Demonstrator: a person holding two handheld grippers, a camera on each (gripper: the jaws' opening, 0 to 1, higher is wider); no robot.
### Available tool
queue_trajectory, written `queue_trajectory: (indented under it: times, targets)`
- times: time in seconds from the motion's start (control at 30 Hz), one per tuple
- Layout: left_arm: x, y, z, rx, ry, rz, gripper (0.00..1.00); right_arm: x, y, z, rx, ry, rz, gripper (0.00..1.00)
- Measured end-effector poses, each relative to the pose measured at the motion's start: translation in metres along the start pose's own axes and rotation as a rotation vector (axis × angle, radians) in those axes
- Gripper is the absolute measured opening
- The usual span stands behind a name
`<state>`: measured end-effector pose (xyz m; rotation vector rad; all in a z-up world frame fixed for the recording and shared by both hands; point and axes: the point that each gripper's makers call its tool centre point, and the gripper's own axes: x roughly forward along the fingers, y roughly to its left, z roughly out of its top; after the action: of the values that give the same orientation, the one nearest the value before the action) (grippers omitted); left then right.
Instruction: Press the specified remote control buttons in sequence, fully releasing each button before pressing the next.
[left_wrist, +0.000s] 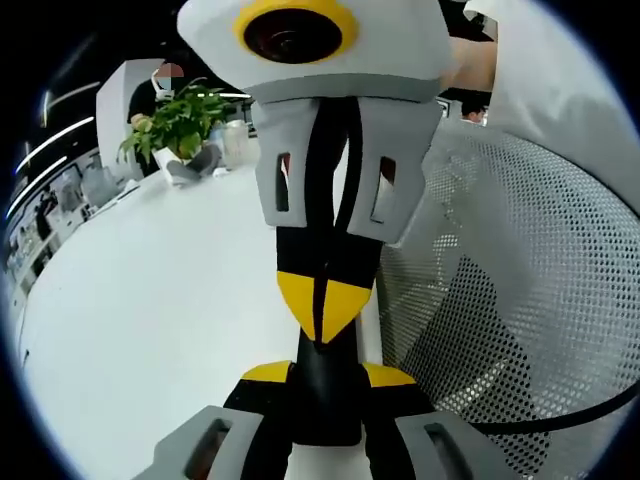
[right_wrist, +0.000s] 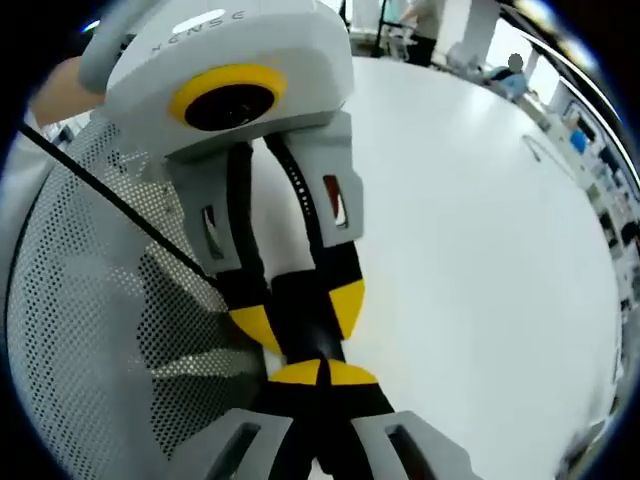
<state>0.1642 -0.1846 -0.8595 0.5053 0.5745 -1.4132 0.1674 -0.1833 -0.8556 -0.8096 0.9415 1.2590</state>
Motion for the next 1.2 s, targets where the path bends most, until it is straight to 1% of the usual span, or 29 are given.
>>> queue_trajectory:
  times: [0.07,0.13,0.2,0.27,0.43,0.5,0.6,0.7,0.73,0.8,0.9,1.07,1.2]
  targets:
    - [0.000,0.000,0.000,-0.002,-0.001,0.001,0.25,-0.001,0.000,0.002,-0.022,-0.076,-0.033,0.00]
    - [0.000,0.000,0.000,-0.003,-0.003,0.000,0.25,-0.001,0.001,0.002,-0.030,-0.126,-0.054,0.00]
    - [0.000,0.000,0.000,-0.005,-0.003,0.001,0.25,-0.002,0.002,0.001,-0.030,-0.134,-0.056,0.00]
    - [0.000,0.000,0.000,-0.006,-0.002,0.003,0.25,0.000,0.003,0.006,-0.042,-0.153,-0.061,0.00]
    - [0.000,0.000,0.000,-0.011,0.000,0.008,0.25,0.004,0.006,0.016,-0.062,-0.163,-0.050,0.00]
    - [0.000,0.000,0.000,-0.010,0.001,0.010,0.25,0.004,0.006,0.014,-0.143,-0.098,-0.061,0.00]
    - [0.000,0.001,0.000,-0.012,0.000,0.011,0.25,0.002,0.008,0.011,-0.174,-0.056,-0.062,0.00]
    - [0.001,0.000,0.001,-0.010,-0.002,0.008,0.25,0.002,0.008,0.009,-0.176,-0.050,-0.067,0.00]
    - [0.001,0.000,0.001,-0.008,0.000,0.008,0.25,0.002,0.008,0.009,-0.192,-0.043,-0.069,0.00]
    - [0.001,0.000,0.001,-0.009,-0.002,0.007,0.25,0.002,0.009,0.008,-0.216,-0.020,-0.071,0.00]
    - [0.001,0.000,0.001,-0.008,-0.003,0.005,0.25,0.000,0.009,0.005,-0.226,0.012,-0.069,0.00]
    - [0.001,0.000,0.001,-0.006,-0.003,0.004,0.25,0.001,0.008,0.004,-0.227,0.006,-0.072,0.00]
    - [0.001,0.000,0.001,-0.003,-0.004,0.000,0.25,0.002,0.008,0.005,-0.221,0.032,-0.071,0.00]
